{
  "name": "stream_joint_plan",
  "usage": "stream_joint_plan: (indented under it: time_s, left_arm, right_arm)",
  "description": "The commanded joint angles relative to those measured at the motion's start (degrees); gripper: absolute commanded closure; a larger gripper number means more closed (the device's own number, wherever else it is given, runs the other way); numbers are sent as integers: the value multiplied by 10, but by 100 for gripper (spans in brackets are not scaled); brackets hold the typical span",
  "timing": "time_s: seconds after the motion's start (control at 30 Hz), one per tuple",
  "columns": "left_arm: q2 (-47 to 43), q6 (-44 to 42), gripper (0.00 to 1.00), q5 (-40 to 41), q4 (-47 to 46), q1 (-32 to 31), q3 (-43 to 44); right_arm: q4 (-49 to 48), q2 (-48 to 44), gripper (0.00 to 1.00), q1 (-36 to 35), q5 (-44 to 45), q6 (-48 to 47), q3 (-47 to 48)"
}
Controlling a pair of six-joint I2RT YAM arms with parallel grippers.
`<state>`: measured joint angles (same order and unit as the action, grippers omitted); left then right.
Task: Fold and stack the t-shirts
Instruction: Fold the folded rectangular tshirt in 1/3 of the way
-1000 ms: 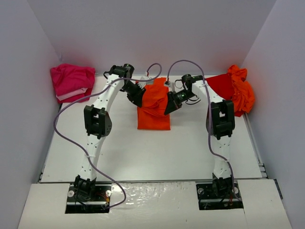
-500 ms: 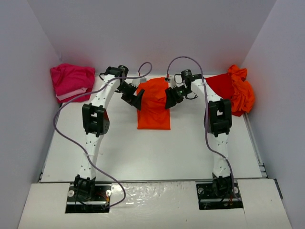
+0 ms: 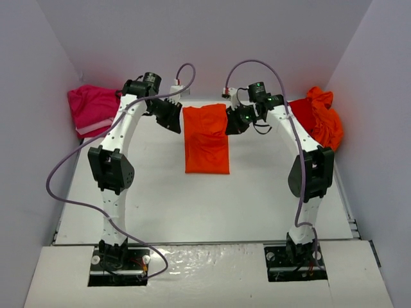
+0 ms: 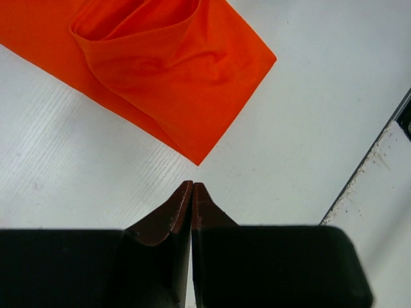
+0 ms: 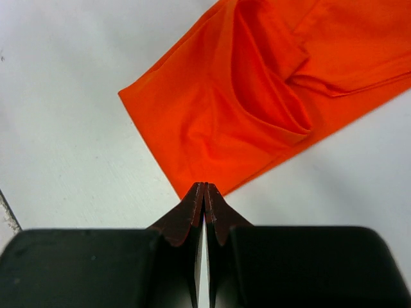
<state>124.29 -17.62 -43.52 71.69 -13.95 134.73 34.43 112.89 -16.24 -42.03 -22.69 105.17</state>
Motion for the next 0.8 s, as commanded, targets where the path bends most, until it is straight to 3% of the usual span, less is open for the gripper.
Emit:
stream_joint_plan:
  time_s: [0.0,0.4,0.6,0.67,0.77]
  left_arm:
    - [-32,8,100,-14,-20,1,-37]
    - [-148,-11,100,-13,-61,13,-191]
    - [-164,-16,100,-7,-73,13,-226]
    - [-162,-17,100,-8,-75,12,-230]
    - [-154,-16,100,-10,-87,13,-238]
  right_arm:
    - [-18,24,100,-39,16,8,-10]
    - [-14,236,100,-76,41,24,182]
    - [-38,315,100,-91,191,36,270]
    - [-57,317,100,-96,217,36,265]
    - [-133,290,100,-135,344,6,211]
